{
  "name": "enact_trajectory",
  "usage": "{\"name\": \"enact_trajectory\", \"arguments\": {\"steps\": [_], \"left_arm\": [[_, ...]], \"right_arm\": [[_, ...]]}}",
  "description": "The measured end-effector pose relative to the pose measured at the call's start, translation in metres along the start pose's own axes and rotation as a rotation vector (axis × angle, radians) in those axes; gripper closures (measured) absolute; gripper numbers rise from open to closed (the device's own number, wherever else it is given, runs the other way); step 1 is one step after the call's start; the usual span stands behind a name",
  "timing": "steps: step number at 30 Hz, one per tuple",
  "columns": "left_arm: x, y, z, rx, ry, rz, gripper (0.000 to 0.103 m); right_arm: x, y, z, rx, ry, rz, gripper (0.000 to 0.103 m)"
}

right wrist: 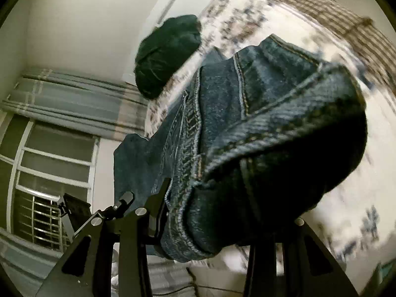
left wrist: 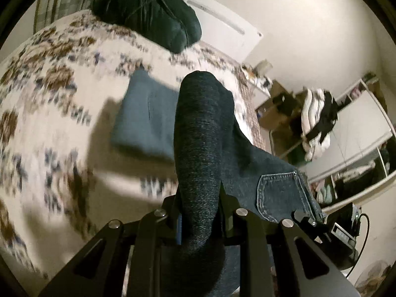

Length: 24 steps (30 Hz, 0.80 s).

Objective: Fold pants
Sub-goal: 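Lower the folded jeans onto the bed and open both tools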

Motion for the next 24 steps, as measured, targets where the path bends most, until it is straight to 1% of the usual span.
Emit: {"name": "enact_trajectory", "arguments": {"steps": [2,4,5,7,8,10,11,13,14,15,16,18,19,20,22,23,24], "left_arm": [[-0.020,0.041,0.020,0.009,-0.007,-0.012,0.085],[-0.046,0.079,0.043,0.019,-0.011,-0.017,0.085],[-0.056,0.090,0.053,0.023,-0.010,-0.015,0.085],[-0.084,0.115,0.082,0.040,-0.002,-0.004,0.085],[-0.094,0.120,0.093,0.049,0.001,0.005,0.085],[-0.122,0.130,0.122,0.077,0.012,0.040,0.084],[-0.133,0.131,0.132,0.084,0.025,0.063,0.081],[-0.156,0.127,0.157,0.099,0.067,0.127,0.078],[-0.160,0.123,0.161,0.099,0.070,0.141,0.077],[-0.162,0.121,0.166,0.096,0.081,0.153,0.074],[-0.162,0.117,0.169,0.085,0.095,0.165,0.073],[-0.157,0.115,0.170,0.067,0.108,0.170,0.067],[-0.153,0.114,0.170,0.060,0.112,0.169,0.066],[-0.149,0.113,0.169,0.050,0.121,0.171,0.064],[-0.141,0.115,0.167,0.022,0.147,0.166,0.064],[-0.136,0.115,0.165,0.003,0.171,0.156,0.064],[-0.132,0.117,0.164,-0.012,0.192,0.147,0.062]], "right_arm": [[-0.029,0.033,0.020,0.013,0.000,-0.005,0.061],[-0.070,0.073,0.038,0.009,0.006,-0.005,0.061],[-0.084,0.084,0.045,0.013,0.004,-0.005,0.061],[-0.126,0.115,0.053,0.019,-0.006,0.001,0.061],[-0.141,0.127,0.058,0.018,-0.013,0.005,0.061],[-0.177,0.143,0.057,0.021,-0.030,0.016,0.061],[-0.192,0.150,0.054,0.022,-0.041,0.021,0.061],[-0.221,0.153,0.039,0.039,-0.075,0.044,0.060],[-0.234,0.153,0.031,0.050,-0.107,0.064,0.058],[-0.240,0.151,0.023,0.051,-0.122,0.077,0.056],[-0.241,0.148,0.018,0.046,-0.132,0.089,0.051],[-0.234,0.145,0.010,0.033,-0.160,0.104,0.049],[-0.228,0.142,0.009,0.031,-0.167,0.120,0.048],[-0.221,0.137,0.009,0.034,-0.191,0.126,0.042],[-0.206,0.128,0.002,0.054,-0.243,0.113,0.040],[-0.201,0.129,0.000,0.053,-0.254,0.110,0.040],[-0.194,0.127,-0.002,0.059,-0.283,0.104,0.039]]}}
Point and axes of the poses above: each gripper's, at about its wrist camera, not at the fingertips, and x roughly against the way its jaws point, z to its left, y to its top, the point moved 9 cm from there along -x, roughly the way its jaws point, and after that the axes turned 6 degrees about -y, right-handed, at the moved point
